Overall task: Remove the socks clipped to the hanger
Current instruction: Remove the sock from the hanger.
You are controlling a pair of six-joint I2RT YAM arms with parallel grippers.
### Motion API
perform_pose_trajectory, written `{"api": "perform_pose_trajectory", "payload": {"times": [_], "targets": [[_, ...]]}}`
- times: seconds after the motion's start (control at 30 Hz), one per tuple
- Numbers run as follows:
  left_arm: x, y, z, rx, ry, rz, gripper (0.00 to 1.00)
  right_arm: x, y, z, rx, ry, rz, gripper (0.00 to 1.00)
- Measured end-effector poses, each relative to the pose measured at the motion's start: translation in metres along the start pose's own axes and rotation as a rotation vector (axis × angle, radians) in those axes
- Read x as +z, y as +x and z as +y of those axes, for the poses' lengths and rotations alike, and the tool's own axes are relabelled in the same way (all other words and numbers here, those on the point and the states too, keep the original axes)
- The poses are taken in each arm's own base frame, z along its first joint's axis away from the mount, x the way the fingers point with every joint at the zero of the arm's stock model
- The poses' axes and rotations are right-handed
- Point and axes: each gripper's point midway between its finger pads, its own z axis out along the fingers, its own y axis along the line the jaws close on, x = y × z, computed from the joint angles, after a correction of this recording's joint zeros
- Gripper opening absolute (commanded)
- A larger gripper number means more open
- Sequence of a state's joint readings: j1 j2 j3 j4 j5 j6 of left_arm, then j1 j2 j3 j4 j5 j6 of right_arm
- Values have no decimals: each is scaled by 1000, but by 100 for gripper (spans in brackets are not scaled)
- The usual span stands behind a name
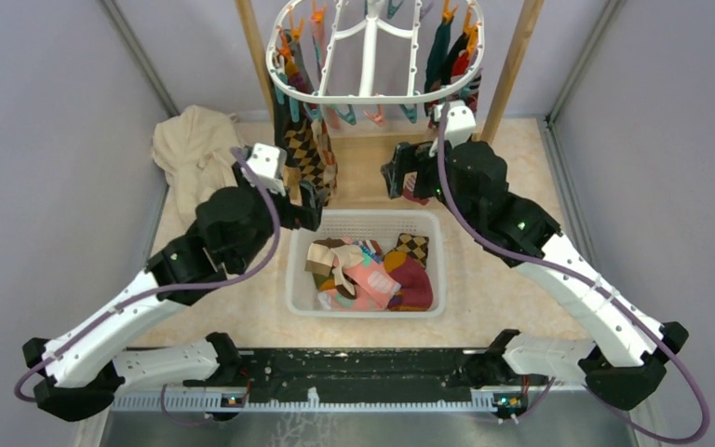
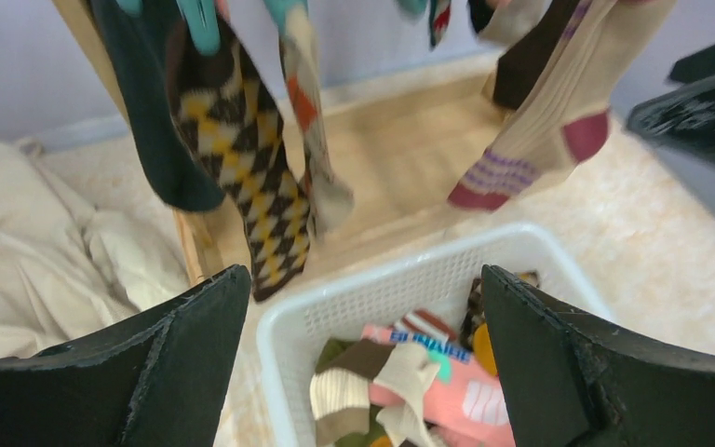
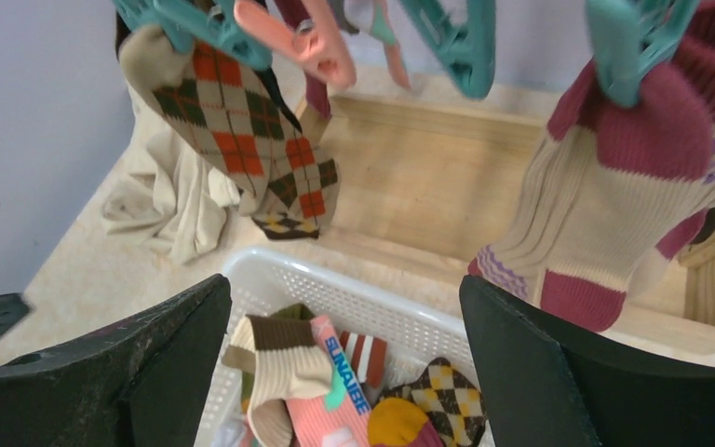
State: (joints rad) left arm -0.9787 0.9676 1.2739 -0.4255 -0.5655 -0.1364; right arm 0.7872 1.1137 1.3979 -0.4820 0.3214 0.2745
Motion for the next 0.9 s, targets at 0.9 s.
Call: {"api": "perform_pose_trajectory", "payload": {"times": [0.9], "targets": [[105, 158, 44, 90, -303, -22, 97, -7, 104, -4, 59, -85, 147, 92]]}}
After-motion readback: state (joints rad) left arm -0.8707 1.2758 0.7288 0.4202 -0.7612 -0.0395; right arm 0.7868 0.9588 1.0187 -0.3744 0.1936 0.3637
